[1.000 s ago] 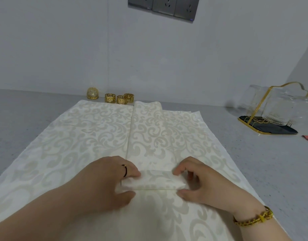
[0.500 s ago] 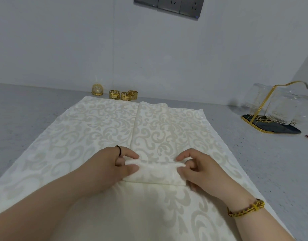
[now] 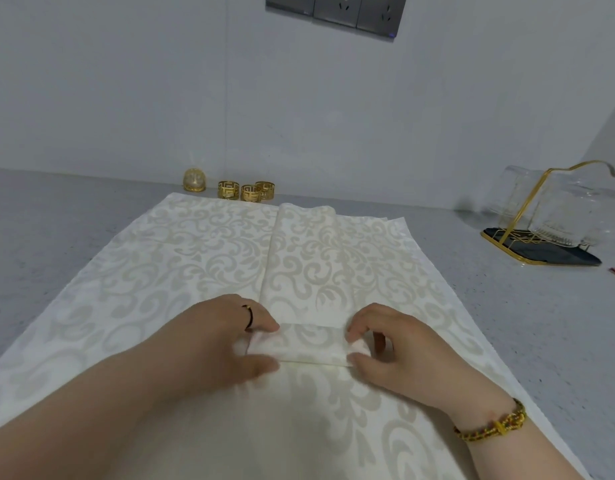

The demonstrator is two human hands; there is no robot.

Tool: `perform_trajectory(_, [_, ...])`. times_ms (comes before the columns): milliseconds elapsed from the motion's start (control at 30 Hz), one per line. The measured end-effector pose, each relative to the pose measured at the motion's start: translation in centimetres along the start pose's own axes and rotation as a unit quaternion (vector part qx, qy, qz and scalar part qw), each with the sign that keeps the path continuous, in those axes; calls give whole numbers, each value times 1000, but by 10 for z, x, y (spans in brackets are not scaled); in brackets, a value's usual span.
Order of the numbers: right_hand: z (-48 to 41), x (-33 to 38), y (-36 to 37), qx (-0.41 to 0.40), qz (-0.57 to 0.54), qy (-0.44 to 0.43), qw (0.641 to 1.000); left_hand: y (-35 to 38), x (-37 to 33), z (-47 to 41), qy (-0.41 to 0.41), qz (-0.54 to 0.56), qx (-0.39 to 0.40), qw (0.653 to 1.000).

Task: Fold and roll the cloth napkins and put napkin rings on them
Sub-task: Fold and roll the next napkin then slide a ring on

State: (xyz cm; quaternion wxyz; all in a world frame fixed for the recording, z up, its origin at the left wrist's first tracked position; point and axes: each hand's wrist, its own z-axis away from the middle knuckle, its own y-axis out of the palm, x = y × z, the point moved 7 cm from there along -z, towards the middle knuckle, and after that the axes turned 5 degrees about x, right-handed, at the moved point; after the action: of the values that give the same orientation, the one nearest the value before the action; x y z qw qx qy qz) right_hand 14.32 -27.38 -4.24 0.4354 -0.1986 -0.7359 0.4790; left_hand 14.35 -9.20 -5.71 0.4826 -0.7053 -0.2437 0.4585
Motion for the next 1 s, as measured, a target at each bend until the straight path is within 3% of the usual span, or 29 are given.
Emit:
perform_trajectory(100, [2, -2, 1, 35, 38, 28, 998, 14, 10, -7, -34, -16, 35, 999])
perform_trajectory(233, [-1, 1, -3, 1, 41, 33, 999, 2, 3, -12, -21, -54, -51, 997])
perform_trajectory(367, [0, -12, -6, -33, -137, 72, 987, -11, 7, 0, -71, 171, -80, 980])
perform_trajectory(467, [0, -18, 0, -21, -231, 125, 965, -3, 13, -3, -92, 219, -63, 969])
perform_trajectory(567, [-3, -21, 1, -46, -200, 143, 968, -4, 17, -6, -123, 201, -97, 967])
perform_trajectory(700, [-5, -18, -1, -57, -75, 137, 986, -5, 17, -7, -125, 101, -110, 981])
perform_trajectory(833, [-5, -10, -5, -76, -25, 93, 992, -13, 0, -5, -36, 23, -141, 989])
perform_trajectory(900, [-3, -8, -6, -64, -33, 63, 995, -12, -7, -5, 16, -10, -122, 992])
perform_trajectory(1000, [1, -10, -3, 0, -58, 42, 997, 2, -4, -4, 10, -54, -21, 998])
